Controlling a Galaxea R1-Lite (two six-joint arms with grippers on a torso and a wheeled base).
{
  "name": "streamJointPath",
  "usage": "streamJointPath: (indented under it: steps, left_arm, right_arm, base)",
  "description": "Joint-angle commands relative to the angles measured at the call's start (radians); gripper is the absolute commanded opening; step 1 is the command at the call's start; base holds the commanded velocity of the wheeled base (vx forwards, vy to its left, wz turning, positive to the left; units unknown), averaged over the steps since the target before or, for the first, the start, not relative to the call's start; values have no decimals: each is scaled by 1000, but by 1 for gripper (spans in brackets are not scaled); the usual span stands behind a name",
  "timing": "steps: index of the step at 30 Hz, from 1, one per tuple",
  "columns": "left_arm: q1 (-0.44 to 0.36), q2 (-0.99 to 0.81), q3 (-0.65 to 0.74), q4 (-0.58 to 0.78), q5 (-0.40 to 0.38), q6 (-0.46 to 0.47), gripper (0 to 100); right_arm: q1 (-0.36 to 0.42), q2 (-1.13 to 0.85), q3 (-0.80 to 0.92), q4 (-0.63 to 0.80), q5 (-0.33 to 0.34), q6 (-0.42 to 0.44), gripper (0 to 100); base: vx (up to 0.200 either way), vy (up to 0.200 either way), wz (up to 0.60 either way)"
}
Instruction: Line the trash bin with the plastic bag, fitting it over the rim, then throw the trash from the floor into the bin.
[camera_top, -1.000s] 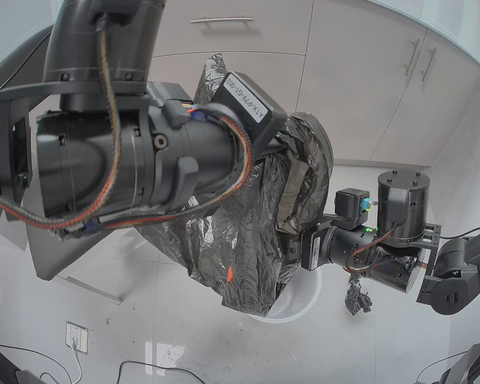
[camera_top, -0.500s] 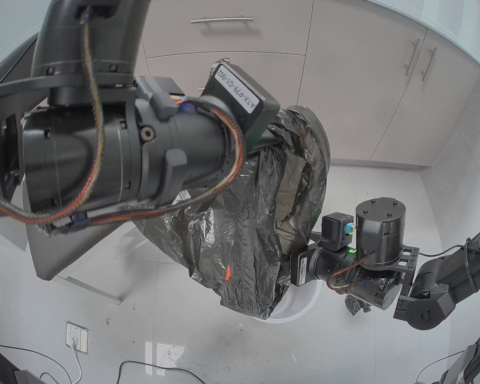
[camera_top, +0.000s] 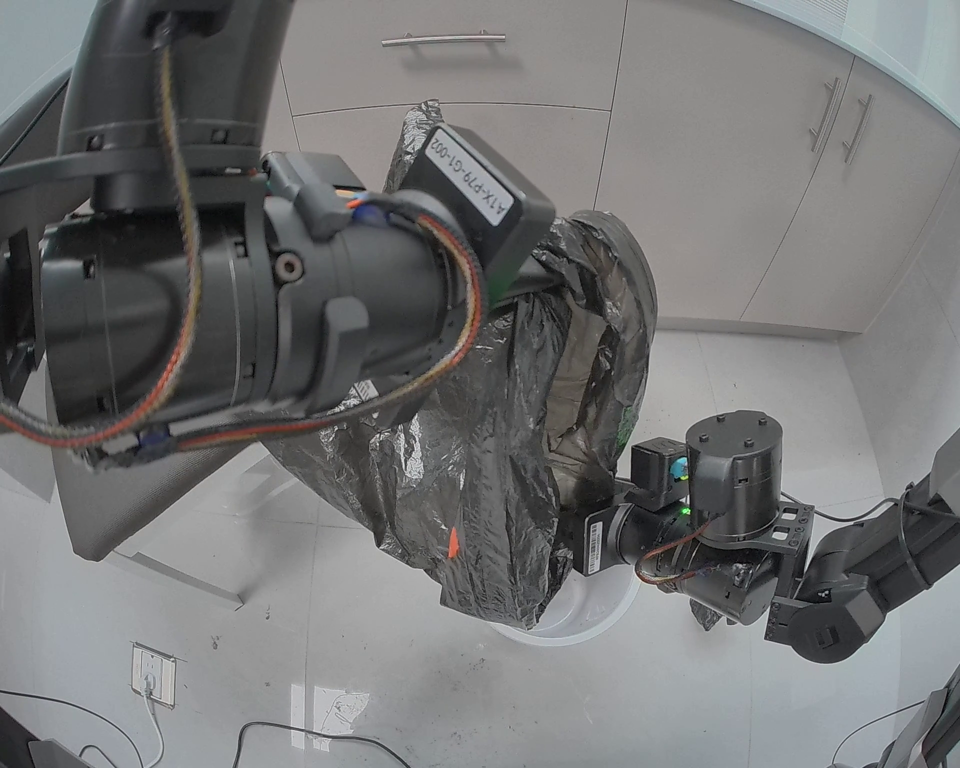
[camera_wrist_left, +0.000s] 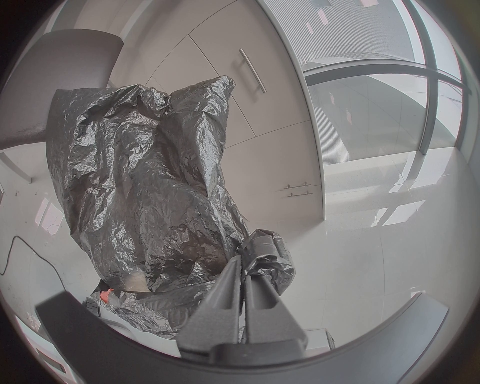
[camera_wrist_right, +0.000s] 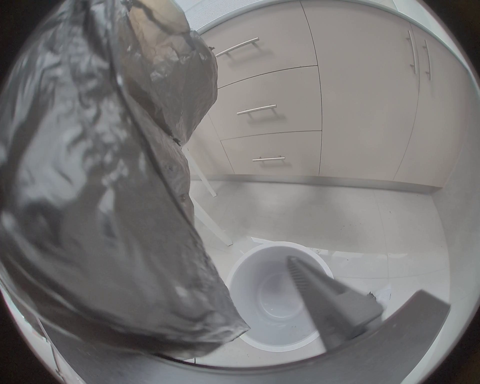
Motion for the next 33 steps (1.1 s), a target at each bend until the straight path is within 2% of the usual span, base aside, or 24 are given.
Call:
streamJointPath:
  steps: [1, 12, 22, 25, 33]
  left_arm:
    - [0, 0, 13, -3, -3, 2, 0]
    - [2, -4, 19, -6, -6, 90, 0]
    - [-2, -35, 47, -17, -51, 134, 0]
    - [6, -34, 50, -17, -49, 143, 0]
    - [12, -26, 75, -32, -51, 153, 0]
  right_arm:
    - [-5, -77, 10, 3, -1, 0, 0]
    - [-42, -376, 152, 42, -1, 0, 0]
    - [-30, -620, 162, 232, 3, 5, 0]
    - [-30, -672, 164, 296, 6, 6, 0]
    - [-35, -698, 192, 325, 8, 6, 0]
  base:
    - [0, 0, 0]
    - [0, 0, 0]
    - [0, 0, 0]
    - [0, 0, 0]
    - [0, 0, 0]
